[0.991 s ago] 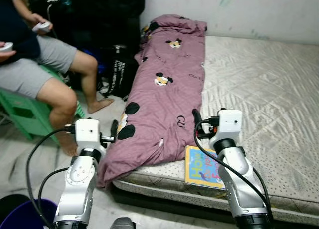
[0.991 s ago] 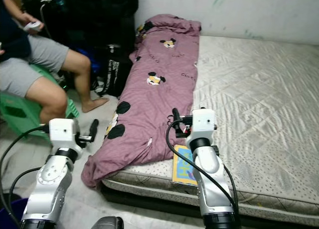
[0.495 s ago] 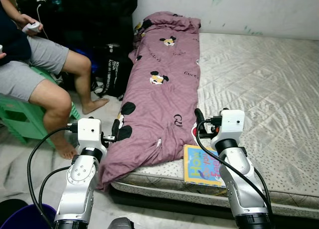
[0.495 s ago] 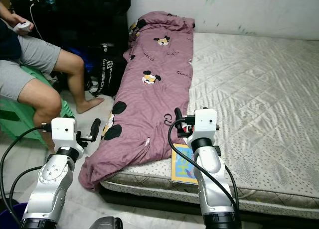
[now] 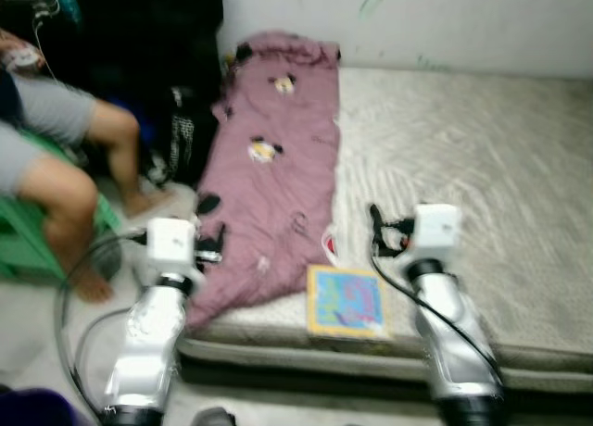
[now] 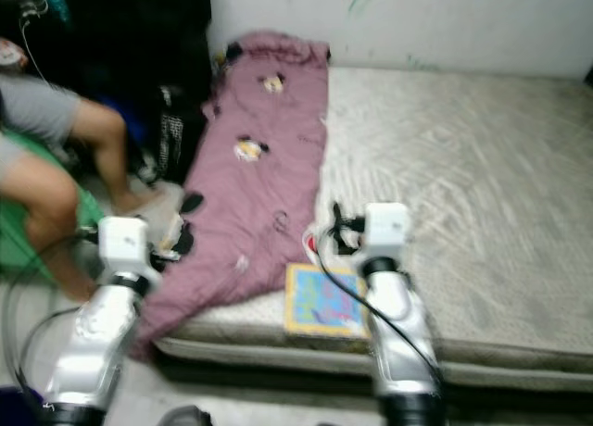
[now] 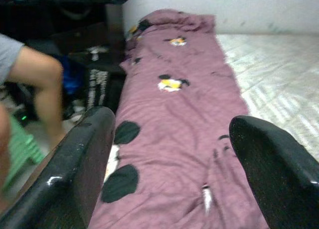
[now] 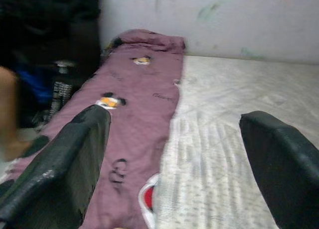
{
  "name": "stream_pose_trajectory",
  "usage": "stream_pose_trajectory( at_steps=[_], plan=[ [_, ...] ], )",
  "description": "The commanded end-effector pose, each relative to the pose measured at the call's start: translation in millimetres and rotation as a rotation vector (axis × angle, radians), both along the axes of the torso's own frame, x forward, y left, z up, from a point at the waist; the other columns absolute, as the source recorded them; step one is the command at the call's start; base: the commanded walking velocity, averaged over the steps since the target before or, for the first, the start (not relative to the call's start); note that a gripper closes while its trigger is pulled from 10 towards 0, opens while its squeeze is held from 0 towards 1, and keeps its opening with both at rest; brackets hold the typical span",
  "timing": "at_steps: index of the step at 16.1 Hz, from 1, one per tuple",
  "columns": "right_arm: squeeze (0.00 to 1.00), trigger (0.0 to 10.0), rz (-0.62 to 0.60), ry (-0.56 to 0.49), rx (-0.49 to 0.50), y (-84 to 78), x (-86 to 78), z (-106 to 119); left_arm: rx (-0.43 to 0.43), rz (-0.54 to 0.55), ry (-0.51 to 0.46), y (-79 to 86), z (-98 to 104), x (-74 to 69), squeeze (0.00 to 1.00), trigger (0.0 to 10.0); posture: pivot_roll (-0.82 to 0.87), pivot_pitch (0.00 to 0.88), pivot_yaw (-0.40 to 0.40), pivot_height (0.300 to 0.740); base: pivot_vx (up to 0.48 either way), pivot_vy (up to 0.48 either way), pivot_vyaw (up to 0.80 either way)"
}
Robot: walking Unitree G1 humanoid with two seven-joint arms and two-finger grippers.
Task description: Clean up the room
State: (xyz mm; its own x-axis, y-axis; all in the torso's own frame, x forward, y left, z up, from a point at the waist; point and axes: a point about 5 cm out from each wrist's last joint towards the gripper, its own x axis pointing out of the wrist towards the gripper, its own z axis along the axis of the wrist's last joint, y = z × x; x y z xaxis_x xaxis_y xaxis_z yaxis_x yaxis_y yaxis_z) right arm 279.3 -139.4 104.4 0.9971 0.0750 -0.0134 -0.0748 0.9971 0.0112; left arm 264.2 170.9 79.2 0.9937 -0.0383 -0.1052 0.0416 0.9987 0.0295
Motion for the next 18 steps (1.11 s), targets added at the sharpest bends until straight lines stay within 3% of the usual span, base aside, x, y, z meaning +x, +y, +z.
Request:
stream_pose_trajectory(
  at_steps=[1, 11, 18],
  plan=[
    [0.00, 10.0, -0.013, -0.003, -0.012, -4.8, 0.4, 0.5, -0.007, 0.001, -0.004, -1.9, 0.7, 0.8, 0.00, 10.0, 0.02, 0.000, -0.014, 0.740, 0.000, -0.352, 0.00],
    [0.00, 10.0, -0.009, -0.002, -0.014, -4.6, 1.1, -0.1, -0.008, -0.003, -0.005, -2.5, 0.5, 1.4, 0.00, 10.0, 0.02, 0.000, -0.014, 0.740, 0.000, -0.336, 0.00],
    [0.00, 10.0, -0.007, 0.000, -0.015, -4.3, 0.7, -0.6, -0.054, -0.028, -0.032, -4.8, 3.7, 0.8, 0.00, 10.0, 0.02, 0.000, -0.014, 0.740, 0.000, 0.000, 0.00]
  ],
)
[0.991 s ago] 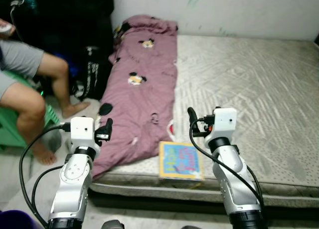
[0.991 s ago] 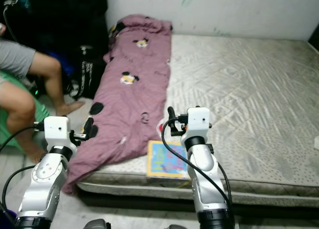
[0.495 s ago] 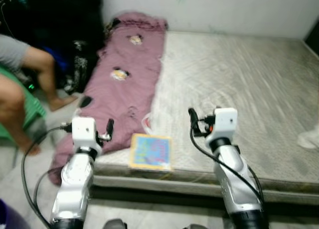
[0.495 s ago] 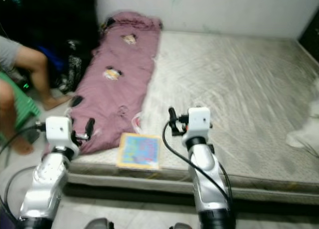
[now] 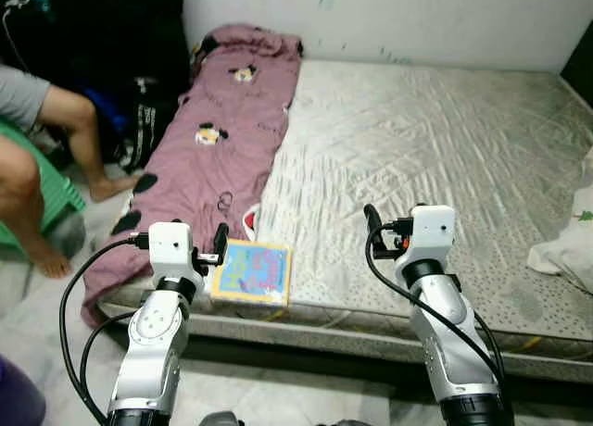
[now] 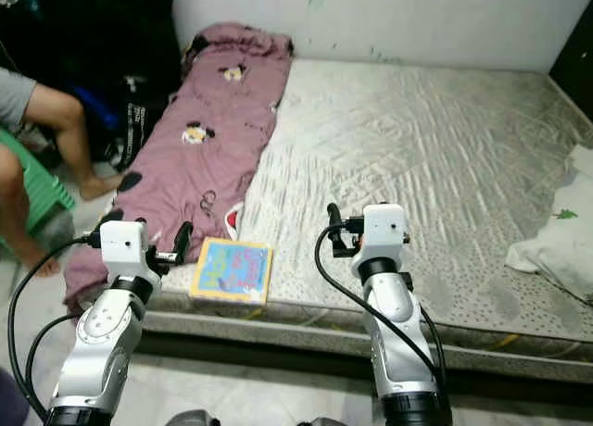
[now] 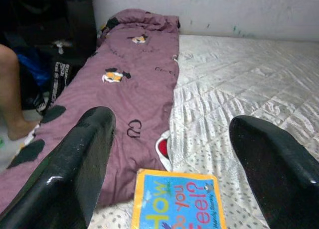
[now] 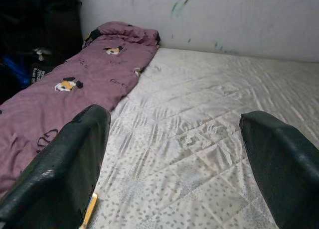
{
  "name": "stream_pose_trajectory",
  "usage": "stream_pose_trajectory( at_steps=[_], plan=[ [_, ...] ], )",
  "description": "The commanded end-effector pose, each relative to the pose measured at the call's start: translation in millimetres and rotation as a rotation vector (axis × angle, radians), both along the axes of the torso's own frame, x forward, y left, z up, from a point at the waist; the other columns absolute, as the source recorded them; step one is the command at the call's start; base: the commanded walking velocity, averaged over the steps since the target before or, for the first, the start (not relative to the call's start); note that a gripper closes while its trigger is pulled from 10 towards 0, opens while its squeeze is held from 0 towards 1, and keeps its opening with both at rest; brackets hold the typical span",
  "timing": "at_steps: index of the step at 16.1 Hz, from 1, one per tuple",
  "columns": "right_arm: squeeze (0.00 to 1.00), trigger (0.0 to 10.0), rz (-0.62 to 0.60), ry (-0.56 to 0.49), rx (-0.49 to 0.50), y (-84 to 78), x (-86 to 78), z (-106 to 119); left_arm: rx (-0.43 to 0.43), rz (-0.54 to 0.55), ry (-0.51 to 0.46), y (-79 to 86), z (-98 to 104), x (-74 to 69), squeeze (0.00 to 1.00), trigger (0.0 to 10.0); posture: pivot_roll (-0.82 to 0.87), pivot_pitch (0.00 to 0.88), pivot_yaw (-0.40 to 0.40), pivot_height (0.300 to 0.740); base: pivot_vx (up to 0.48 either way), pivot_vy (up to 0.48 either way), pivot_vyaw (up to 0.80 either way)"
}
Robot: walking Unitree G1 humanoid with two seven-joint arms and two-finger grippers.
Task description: Clean up the room
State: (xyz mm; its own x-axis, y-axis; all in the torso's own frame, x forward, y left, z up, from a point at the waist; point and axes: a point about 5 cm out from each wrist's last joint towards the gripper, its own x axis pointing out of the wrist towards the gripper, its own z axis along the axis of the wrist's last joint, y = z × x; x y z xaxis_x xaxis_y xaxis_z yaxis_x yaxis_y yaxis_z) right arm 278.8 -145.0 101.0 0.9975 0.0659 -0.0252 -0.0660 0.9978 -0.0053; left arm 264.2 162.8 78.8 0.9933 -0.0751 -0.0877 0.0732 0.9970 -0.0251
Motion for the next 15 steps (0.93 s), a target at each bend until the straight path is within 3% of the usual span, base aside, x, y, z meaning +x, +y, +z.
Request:
stream_pose_trajectory(
  at_steps=[1, 11, 15],
  plan=[
    [0.00, 10.0, 0.001, -0.010, 0.003, 1.4, 1.0, 2.6, -0.001, 0.003, -0.017, 3.3, 4.1, 0.7, 0.00, 10.0, 0.02, 0.000, -0.014, 0.740, 0.000, 0.000, 0.00],
    [0.00, 10.0, 0.005, -0.006, 0.003, 1.9, 0.6, 1.9, 0.020, 0.017, -0.007, 4.5, 2.8, 0.2, 0.00, 10.0, 0.02, 0.000, -0.016, 0.740, 0.000, 0.000, 0.00],
    [0.00, 10.0, 0.007, -0.005, 0.003, 2.1, 0.4, 1.5, 0.020, 0.017, -0.006, 4.1, 2.6, -0.1, 0.00, 10.0, 0.02, 0.000, -0.016, 0.740, 0.000, -0.377, 0.00]
  ],
)
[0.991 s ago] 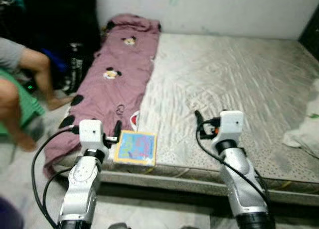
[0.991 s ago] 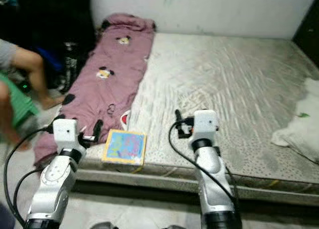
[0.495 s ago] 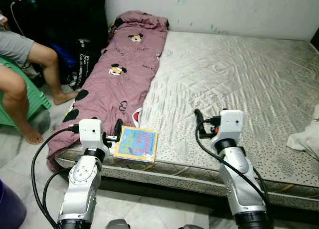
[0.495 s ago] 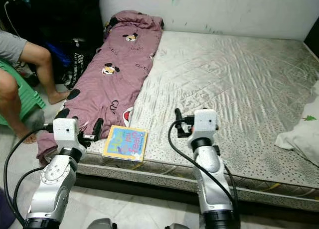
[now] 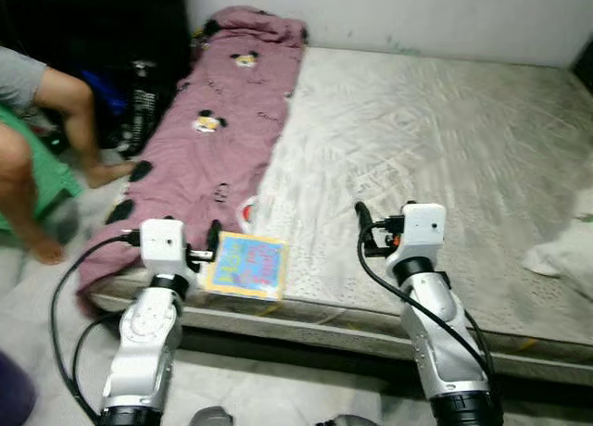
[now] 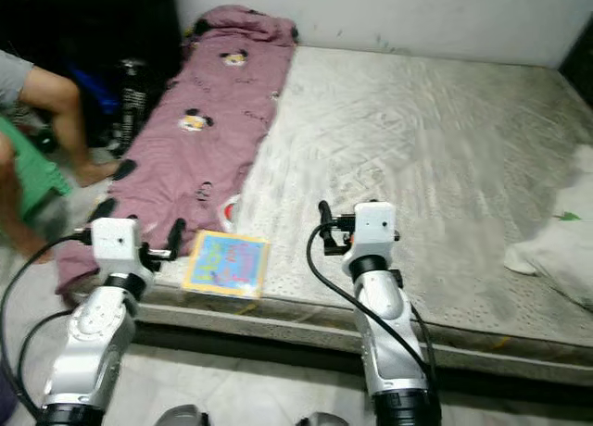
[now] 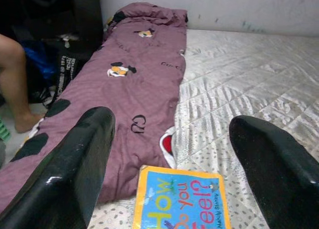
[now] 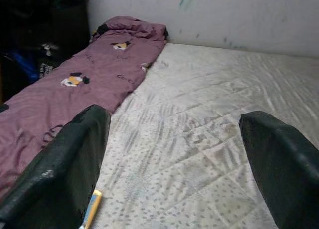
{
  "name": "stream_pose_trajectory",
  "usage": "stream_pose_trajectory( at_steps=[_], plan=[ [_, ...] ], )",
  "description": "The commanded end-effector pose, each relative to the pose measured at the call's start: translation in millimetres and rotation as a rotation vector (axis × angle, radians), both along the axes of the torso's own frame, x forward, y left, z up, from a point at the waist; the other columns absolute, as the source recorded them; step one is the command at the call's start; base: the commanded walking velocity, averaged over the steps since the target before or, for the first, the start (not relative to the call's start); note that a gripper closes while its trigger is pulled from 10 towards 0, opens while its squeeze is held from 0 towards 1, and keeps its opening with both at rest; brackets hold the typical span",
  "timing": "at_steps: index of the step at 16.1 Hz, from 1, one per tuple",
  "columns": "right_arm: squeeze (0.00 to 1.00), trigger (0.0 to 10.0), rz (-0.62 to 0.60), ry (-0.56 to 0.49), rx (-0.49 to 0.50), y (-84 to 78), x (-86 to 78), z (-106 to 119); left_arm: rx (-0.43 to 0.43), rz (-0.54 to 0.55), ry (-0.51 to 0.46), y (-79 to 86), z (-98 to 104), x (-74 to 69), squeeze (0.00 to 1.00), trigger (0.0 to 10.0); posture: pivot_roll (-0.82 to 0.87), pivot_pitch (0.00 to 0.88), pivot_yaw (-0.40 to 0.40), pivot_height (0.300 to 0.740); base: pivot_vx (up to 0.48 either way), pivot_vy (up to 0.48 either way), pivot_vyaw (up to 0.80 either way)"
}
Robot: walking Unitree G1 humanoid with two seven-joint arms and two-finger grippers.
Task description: Clean up the room
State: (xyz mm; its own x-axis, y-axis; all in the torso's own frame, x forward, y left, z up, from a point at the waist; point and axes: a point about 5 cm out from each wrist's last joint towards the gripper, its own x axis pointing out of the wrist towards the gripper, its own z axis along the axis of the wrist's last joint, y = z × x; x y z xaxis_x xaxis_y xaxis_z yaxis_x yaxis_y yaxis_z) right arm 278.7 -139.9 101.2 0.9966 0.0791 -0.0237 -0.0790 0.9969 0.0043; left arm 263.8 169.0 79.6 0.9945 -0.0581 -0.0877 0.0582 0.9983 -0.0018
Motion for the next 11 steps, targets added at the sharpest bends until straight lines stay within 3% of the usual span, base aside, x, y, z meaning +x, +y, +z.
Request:
stream_pose_trajectory(
  at_steps=[1, 8, 11],
  plan=[
    [0.00, 10.0, -0.005, -0.004, -0.007, -3.0, 0.4, 1.3, -0.004, 0.001, -0.004, -2.3, 1.7, 0.1, 0.00, 10.0, 0.02, 0.000, -0.016, 0.740, 0.000, -0.480, 0.00],
    [0.00, 10.0, -0.002, -0.002, -0.008, -3.0, -0.1, 1.0, -0.006, -0.003, -0.002, -3.4, 1.1, -0.6, 0.00, 10.0, 0.02, 0.000, -0.019, 0.740, 0.000, -0.480, 0.00],
    [0.00, 10.0, 0.001, 0.000, -0.009, -2.8, -0.1, 0.7, -0.025, -0.002, -0.011, -4.0, 1.6, -0.4, 0.00, 10.0, 0.02, 0.000, -0.019, 0.740, 0.000, -0.121, 0.00]
  ],
)
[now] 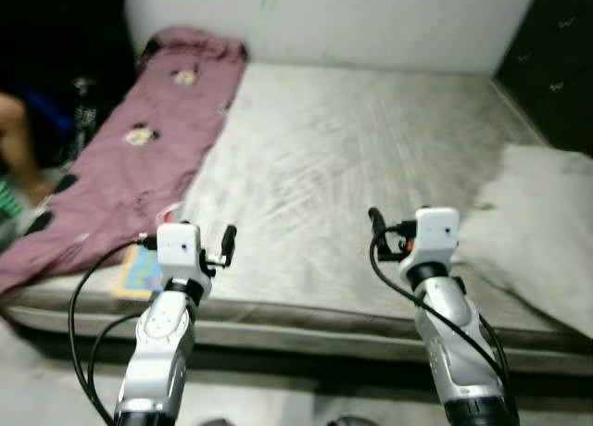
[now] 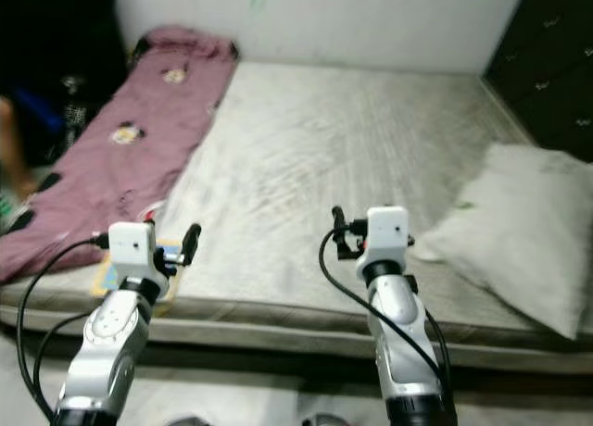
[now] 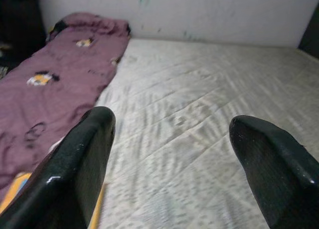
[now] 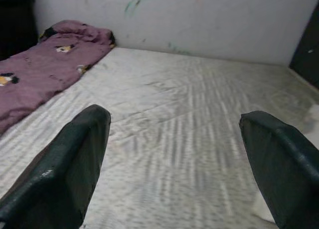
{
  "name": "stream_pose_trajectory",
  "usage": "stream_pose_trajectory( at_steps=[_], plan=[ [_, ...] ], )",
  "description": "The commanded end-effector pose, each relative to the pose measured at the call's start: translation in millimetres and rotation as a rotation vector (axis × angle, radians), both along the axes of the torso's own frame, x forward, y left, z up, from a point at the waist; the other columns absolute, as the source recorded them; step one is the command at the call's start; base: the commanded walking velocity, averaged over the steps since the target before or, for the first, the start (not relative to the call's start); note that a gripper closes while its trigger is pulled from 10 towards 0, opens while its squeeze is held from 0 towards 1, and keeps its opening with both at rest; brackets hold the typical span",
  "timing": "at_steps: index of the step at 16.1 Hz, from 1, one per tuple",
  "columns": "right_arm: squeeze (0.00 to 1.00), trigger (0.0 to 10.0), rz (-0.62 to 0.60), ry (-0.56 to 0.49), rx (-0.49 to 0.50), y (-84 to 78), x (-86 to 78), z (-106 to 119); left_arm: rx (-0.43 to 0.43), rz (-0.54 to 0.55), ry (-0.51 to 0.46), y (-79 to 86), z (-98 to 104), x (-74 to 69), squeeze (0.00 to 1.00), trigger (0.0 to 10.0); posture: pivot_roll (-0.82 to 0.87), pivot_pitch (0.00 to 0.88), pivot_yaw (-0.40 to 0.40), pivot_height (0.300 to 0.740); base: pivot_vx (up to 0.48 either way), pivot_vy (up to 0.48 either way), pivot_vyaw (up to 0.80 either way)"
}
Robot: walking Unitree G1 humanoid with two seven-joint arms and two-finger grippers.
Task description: Clean up the room
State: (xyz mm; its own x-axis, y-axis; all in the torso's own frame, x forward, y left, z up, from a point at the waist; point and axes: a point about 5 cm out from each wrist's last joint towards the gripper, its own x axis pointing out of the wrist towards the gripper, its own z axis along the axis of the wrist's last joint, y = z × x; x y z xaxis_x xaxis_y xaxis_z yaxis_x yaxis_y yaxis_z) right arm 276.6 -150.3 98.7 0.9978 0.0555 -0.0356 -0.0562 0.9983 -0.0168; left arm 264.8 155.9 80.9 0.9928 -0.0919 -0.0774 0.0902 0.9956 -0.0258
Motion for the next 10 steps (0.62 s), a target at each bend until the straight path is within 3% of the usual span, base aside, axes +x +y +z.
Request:
stream_pose_trajectory(
  at_steps=[1, 10],
  plan=[
    [0.00, 10.0, 0.024, -0.011, 0.013, 7.8, 2.0, 3.3, 0.001, 0.029, -0.003, 9.1, 0.7, -1.4, 0.00, 10.0, 0.02, 0.000, -0.020, 0.740, 0.000, 0.000, 0.00],
    [0.00, 10.0, 0.021, -0.012, 0.014, 8.0, 2.1, 3.3, -0.018, 0.005, -0.015, 7.2, 2.6, -1.8, 0.00, 10.0, 0.02, 0.000, -0.019, 0.740, 0.000, 0.000, 0.00]
  ],
)
